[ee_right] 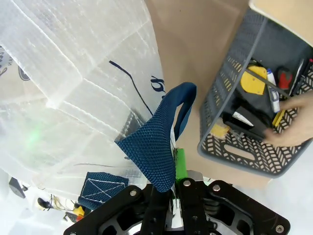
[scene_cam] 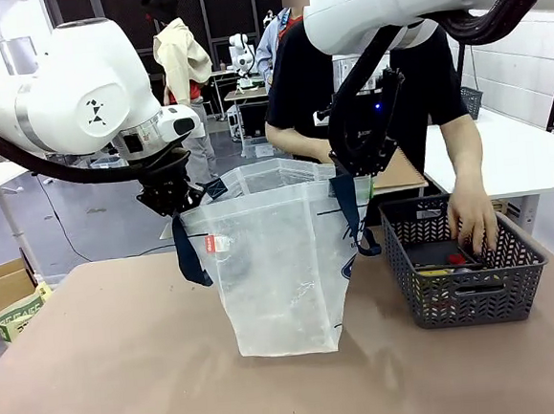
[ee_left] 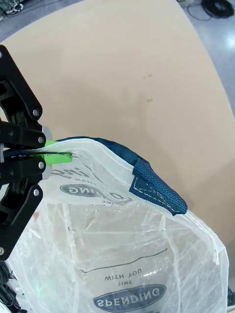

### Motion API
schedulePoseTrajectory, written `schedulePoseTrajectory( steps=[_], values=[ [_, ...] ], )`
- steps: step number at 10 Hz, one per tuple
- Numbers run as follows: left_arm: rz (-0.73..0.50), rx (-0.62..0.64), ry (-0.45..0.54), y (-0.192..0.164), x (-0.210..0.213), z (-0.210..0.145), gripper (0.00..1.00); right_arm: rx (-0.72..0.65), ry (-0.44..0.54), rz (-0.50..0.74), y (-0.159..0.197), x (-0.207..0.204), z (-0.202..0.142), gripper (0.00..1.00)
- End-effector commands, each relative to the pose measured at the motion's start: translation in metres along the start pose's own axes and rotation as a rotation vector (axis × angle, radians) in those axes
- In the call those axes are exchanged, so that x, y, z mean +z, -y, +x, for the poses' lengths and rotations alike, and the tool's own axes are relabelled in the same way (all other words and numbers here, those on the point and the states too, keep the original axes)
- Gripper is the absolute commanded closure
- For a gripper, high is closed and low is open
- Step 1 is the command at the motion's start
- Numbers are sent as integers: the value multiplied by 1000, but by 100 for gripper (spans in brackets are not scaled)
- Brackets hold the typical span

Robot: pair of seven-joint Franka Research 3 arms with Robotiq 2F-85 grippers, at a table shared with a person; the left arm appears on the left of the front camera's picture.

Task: Transfer purchased items from the store into the shopping bag.
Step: Move the Reusable shopping bag to the right side of the table.

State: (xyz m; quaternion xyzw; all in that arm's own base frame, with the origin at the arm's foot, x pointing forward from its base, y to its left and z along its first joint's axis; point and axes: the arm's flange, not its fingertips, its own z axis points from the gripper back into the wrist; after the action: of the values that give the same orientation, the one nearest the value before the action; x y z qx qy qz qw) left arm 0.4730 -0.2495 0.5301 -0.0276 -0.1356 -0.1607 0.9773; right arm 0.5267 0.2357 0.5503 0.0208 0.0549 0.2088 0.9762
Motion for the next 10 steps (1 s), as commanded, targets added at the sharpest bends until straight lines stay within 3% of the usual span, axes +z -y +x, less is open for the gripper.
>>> schedulePoseTrajectory(
  steps=[1, 8, 10],
  values=[
    [2, 4, 4, -2, 1, 0, 100, -5, -1, -1, 2, 0, 0, 100],
    [2, 4, 4, -2, 1, 0, 100, 0, 0, 0, 0, 0, 0, 100],
    [2, 4, 4, -2, 1, 0, 100, 51, 78, -58, 0, -1, -2, 100]
  ],
)
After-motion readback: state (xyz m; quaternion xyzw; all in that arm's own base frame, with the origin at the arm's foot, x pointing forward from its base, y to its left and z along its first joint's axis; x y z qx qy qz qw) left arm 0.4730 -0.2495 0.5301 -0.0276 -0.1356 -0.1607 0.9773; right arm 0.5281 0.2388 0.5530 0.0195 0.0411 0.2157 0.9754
